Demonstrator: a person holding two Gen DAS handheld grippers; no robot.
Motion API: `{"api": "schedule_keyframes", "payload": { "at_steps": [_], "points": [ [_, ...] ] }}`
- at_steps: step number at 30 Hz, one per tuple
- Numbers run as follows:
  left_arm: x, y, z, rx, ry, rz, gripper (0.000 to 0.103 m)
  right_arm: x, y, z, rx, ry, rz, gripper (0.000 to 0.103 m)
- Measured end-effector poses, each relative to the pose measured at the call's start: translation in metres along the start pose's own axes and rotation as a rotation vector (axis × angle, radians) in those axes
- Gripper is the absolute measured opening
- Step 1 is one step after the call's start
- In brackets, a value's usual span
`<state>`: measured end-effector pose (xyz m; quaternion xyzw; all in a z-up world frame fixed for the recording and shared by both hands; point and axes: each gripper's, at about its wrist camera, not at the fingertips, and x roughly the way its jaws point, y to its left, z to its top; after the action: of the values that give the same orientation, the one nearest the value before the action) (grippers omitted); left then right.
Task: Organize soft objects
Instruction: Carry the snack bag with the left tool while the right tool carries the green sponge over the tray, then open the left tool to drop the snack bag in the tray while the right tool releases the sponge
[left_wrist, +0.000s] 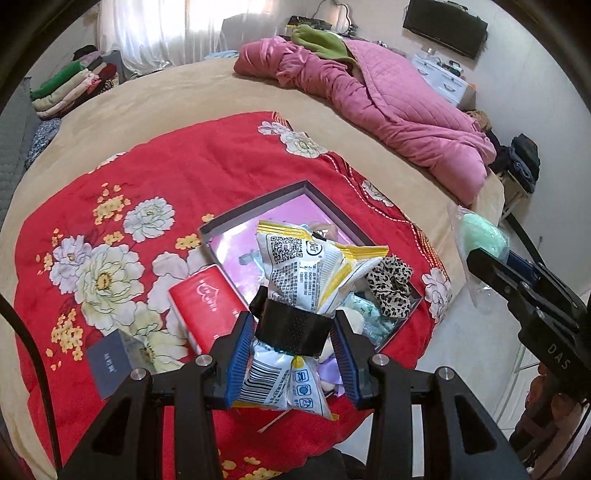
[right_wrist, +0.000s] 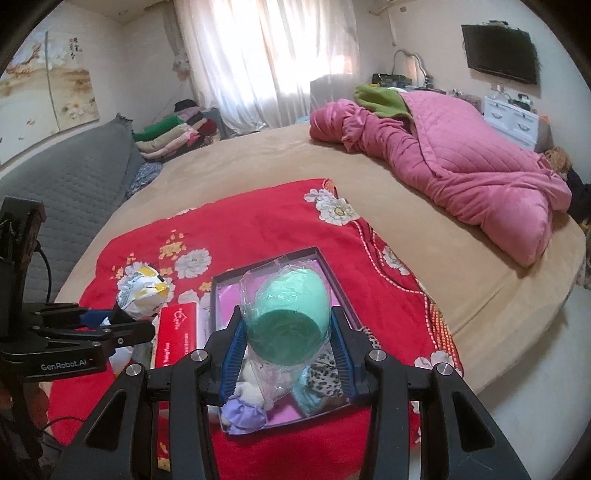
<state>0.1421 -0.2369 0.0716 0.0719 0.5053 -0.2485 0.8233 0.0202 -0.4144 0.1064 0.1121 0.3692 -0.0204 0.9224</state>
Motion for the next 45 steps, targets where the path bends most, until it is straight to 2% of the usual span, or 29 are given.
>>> {"api": "schedule_keyframes", "payload": {
  "at_steps": [9, 16, 23, 27, 30, 32, 34, 39, 43, 45],
  "points": [
    [0.053, -0.005, 0.004, -0.006, 0.083, -0.014, 0.043, 0.038, -0.012, -0.008, -0.006, 0.072, -0.01, 0.045],
    [0.099, -0.002, 0.0, -0.016, 0.172, -0.009, 0.043, 0.09, -0.013, -0.026, -0.076, 0.191, -0.05, 0.045],
    [0.121, -0.002, -0.002, -0.013, 0.215, -0.02, 0.043, 0.129, -0.006, -0.037, -0.104, 0.245, 0.008, 0.045],
    [0.126, -0.004, -0.001, 0.004, 0.224, -0.027, 0.043, 0.151, -0.009, -0.051, -0.105, 0.311, -0.025, 0.046],
    [0.129, -0.006, -0.001, 0.014, 0.231, -0.025, 0.043, 0.153, -0.013, -0.057, -0.075, 0.308, -0.013, 0.048],
    [0.13, -0.006, -0.001, 0.014, 0.23, -0.023, 0.043, 0.152, -0.013, -0.057, -0.07, 0.3, -0.009, 0.053],
    [0.13, -0.005, 0.0, 0.009, 0.229, -0.024, 0.043, 0.149, -0.012, -0.056, -0.073, 0.293, -0.002, 0.063],
    [0.123, -0.008, 0.003, 0.018, 0.204, -0.022, 0.05, 0.135, -0.014, -0.053, -0.058, 0.272, -0.006, 0.067],
    [0.12, -0.009, 0.003, 0.022, 0.201, -0.03, 0.052, 0.118, -0.016, -0.051, -0.049, 0.243, -0.015, 0.068],
    [0.118, -0.009, 0.003, 0.023, 0.196, -0.034, 0.053, 0.107, -0.016, -0.049, -0.042, 0.222, -0.019, 0.072]
  ]
}}
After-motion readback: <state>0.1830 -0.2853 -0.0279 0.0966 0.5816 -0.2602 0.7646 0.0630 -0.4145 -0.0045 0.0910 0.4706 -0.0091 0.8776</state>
